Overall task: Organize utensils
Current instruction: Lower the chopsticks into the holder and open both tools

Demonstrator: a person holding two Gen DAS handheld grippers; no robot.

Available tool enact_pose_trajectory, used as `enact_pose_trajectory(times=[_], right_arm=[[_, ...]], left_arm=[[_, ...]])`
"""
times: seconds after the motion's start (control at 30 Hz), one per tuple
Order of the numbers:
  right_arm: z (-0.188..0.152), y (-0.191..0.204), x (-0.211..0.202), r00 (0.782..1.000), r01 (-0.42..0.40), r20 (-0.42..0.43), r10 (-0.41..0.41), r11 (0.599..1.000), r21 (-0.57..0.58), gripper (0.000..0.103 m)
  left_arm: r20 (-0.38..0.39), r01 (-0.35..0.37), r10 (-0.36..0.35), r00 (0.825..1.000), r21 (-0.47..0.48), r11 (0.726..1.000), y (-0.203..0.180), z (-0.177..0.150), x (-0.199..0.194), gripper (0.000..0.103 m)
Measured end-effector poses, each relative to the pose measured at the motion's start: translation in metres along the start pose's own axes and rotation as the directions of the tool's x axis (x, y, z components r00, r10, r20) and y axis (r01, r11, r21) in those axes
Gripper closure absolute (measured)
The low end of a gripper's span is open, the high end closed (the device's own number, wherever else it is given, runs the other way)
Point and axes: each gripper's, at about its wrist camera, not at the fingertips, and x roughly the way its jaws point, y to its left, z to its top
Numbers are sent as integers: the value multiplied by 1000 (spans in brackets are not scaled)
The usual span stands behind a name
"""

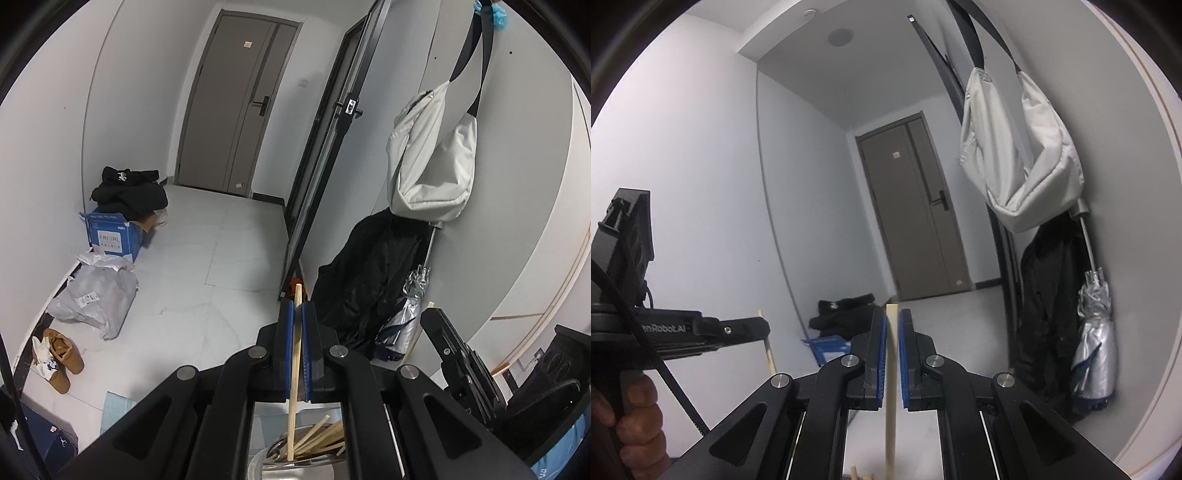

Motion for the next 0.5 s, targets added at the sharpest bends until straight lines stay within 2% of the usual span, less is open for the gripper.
enact_pose_trajectory(times=[0.23, 0.5], right_arm=[[-6, 5, -8, 999, 3, 52, -2, 1000, -26, 97], [-8, 2, -7, 996, 22, 85, -21, 1000, -9, 97]], left_arm=[[41, 11, -14, 999, 60, 998, -7, -6, -4, 102], [51, 7, -13, 999, 105, 994, -14, -11, -3, 102]])
